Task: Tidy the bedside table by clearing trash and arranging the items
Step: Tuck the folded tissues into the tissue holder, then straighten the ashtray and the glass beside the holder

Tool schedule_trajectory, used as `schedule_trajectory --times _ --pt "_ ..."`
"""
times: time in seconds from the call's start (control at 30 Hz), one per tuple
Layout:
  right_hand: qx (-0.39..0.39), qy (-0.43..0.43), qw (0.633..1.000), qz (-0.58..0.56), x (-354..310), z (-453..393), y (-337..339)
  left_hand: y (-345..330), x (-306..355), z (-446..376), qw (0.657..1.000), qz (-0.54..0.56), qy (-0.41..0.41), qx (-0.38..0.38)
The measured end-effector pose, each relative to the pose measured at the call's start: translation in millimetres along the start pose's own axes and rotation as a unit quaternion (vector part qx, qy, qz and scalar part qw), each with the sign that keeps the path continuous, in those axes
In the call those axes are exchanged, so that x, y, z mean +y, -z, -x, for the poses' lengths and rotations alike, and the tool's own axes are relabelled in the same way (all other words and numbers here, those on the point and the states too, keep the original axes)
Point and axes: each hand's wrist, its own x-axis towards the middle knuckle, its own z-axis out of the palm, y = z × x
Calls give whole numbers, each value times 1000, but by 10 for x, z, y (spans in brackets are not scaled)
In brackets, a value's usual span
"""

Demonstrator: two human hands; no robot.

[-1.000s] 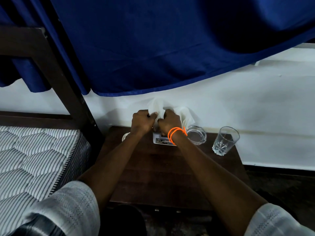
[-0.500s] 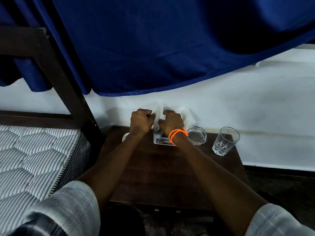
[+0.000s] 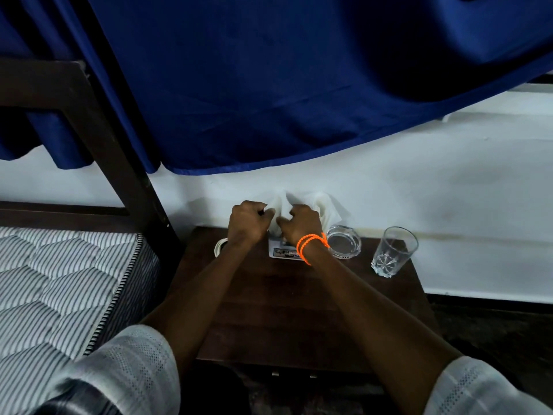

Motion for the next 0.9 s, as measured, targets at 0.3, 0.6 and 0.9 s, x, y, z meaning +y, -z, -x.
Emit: schedule_trajectory --times 0.3,0.6,0.9 --pt "18 18 999 -29 45 247 267 98 141 243 994 53 59 78" --pt "55 -11 998 4 371 754 821 -15 664 871 990 86 52 95" --pt "85 -69 994 2 988 927 1359 -675 1058 1114 994 104 22 -2"
